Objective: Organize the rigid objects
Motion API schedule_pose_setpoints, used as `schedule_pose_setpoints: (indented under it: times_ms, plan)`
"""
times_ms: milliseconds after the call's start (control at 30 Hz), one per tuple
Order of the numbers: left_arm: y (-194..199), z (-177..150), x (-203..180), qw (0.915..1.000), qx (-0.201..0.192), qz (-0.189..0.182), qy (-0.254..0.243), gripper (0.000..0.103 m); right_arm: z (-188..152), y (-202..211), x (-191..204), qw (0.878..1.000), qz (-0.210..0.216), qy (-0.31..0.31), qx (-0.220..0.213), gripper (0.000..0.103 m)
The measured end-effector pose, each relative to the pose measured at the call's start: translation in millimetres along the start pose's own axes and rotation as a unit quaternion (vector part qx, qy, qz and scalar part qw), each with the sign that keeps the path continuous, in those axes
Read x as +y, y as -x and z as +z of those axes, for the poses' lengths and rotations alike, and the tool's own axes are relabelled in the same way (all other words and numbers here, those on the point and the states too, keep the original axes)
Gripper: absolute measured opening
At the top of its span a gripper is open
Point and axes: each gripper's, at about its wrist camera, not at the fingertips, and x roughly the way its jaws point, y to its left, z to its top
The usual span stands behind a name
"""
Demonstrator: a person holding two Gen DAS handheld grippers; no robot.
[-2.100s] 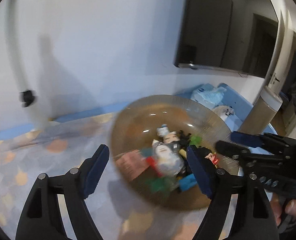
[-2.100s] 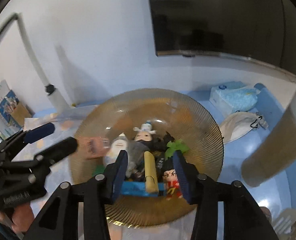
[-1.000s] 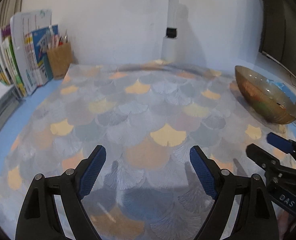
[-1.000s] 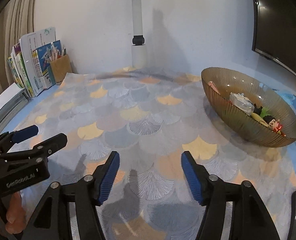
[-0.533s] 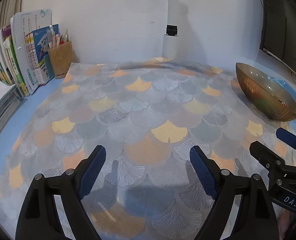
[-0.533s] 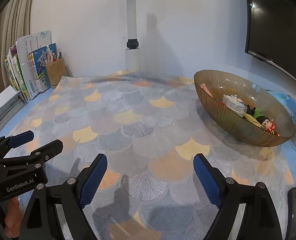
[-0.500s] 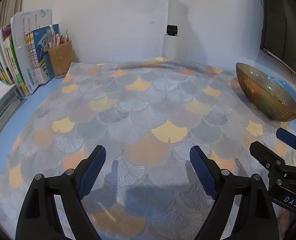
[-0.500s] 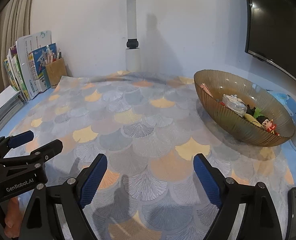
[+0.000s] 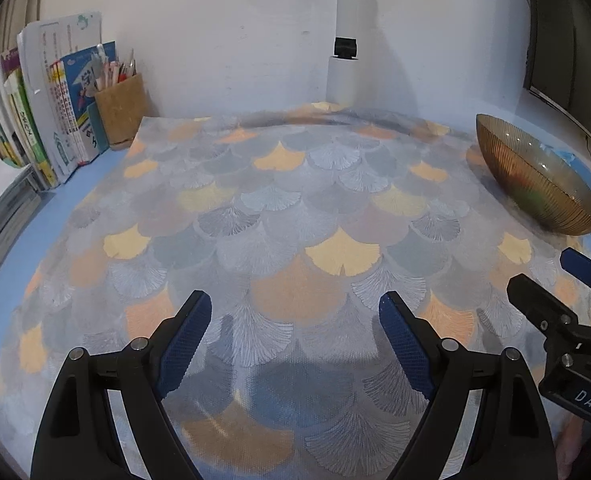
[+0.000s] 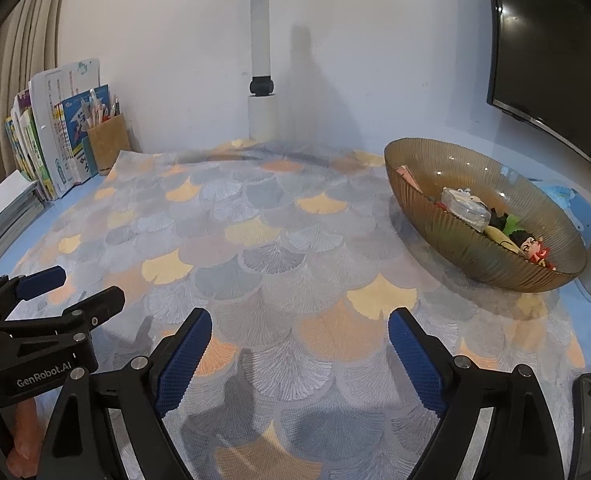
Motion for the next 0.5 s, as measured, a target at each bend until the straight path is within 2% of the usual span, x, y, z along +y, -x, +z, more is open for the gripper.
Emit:
schedule_pose_setpoints:
  times_ms: [500]
  plan:
    - [-0.6, -0.5, 3.8, 1.0, 0.001, 0.001, 0.002, 0.085, 0.7, -0.8, 1.1, 1.0, 0.002, 0.002, 0.005, 0.089]
